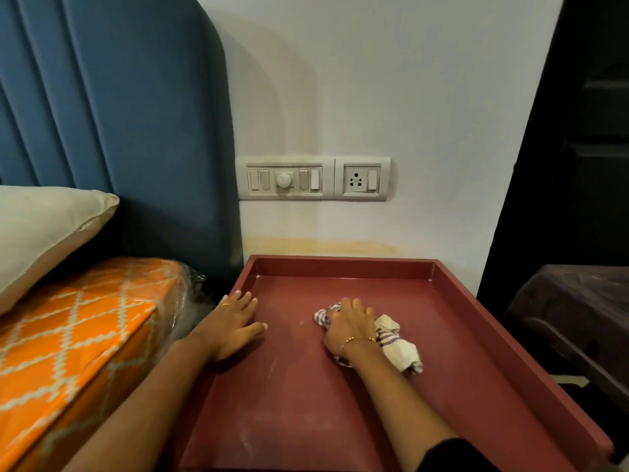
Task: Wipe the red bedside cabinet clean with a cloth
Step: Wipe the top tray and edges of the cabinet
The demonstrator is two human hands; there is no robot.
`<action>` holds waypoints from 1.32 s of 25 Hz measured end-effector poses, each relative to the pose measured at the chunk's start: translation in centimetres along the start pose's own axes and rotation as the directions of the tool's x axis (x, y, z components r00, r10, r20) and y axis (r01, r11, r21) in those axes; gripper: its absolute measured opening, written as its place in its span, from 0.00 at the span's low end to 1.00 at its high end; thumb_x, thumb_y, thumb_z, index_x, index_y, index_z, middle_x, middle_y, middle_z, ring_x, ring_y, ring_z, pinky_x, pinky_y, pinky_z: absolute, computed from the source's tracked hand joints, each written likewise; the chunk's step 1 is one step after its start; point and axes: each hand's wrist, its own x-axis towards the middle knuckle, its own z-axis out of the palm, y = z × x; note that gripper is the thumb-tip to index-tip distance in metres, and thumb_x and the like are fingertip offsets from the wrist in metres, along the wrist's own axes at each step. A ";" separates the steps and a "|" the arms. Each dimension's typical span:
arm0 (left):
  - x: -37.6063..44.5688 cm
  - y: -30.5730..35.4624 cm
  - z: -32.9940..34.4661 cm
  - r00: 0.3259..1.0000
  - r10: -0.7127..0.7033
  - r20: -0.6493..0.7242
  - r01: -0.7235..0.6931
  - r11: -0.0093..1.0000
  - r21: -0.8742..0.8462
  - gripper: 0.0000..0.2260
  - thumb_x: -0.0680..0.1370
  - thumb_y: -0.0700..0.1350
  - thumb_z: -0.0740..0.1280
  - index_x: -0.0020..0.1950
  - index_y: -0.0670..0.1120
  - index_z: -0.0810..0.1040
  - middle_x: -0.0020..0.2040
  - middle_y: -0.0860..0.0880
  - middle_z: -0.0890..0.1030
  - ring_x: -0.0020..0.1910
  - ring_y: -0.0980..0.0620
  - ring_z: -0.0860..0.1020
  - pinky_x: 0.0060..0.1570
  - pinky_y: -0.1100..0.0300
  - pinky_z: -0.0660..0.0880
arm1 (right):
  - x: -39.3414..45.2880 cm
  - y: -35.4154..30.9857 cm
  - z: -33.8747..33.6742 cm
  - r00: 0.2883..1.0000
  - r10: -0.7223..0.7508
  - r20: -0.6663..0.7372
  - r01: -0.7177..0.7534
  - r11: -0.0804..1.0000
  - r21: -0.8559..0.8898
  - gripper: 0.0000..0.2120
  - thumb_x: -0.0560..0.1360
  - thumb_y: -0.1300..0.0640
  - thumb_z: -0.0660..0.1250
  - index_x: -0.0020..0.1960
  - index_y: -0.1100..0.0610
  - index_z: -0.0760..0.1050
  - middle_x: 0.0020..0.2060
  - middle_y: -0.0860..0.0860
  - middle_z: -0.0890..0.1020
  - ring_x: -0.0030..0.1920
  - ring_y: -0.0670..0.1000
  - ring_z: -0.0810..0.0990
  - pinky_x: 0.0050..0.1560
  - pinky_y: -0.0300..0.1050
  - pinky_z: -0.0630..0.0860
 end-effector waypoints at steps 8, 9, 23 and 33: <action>0.1 0.3 -0.1 0.999 -0.011 -0.045 0.009 0.998 -0.058 0.29 0.81 0.55 0.52 0.76 0.43 0.49 0.78 0.47 0.49 0.77 0.50 0.44 0.75 0.55 0.43 | 1.4 -0.6 0.3 0.999 0.032 0.019 -0.032 0.999 -0.015 0.20 0.75 0.54 0.57 0.67 0.51 0.70 0.64 0.54 0.69 0.65 0.57 0.64 0.62 0.54 0.63; 0.0 0.4 -0.1 0.999 -0.017 -0.043 0.014 0.998 -0.058 0.28 0.81 0.55 0.52 0.76 0.43 0.49 0.78 0.47 0.49 0.77 0.50 0.44 0.75 0.56 0.43 | 1.3 -1.9 0.2 1.000 0.003 0.006 -0.003 1.000 -0.011 0.20 0.75 0.54 0.57 0.66 0.52 0.70 0.63 0.54 0.69 0.64 0.57 0.64 0.62 0.54 0.63; -0.3 0.2 -0.4 0.995 -0.044 -0.092 0.008 0.932 -0.362 0.22 0.83 0.48 0.47 0.76 0.45 0.51 0.78 0.49 0.53 0.77 0.54 0.48 0.74 0.59 0.44 | 0.5 -6.0 0.5 0.969 -0.247 0.012 0.247 0.969 0.030 0.19 0.75 0.55 0.58 0.66 0.51 0.70 0.62 0.54 0.69 0.63 0.58 0.65 0.60 0.54 0.64; -0.4 0.2 -0.6 0.994 -0.053 -0.095 0.005 0.896 -0.445 0.22 0.83 0.47 0.47 0.76 0.45 0.51 0.78 0.48 0.52 0.77 0.54 0.48 0.73 0.62 0.44 | 2.0 -8.6 0.3 0.963 -0.268 0.040 0.266 0.963 0.042 0.20 0.76 0.52 0.59 0.68 0.50 0.69 0.62 0.53 0.68 0.63 0.57 0.64 0.60 0.55 0.64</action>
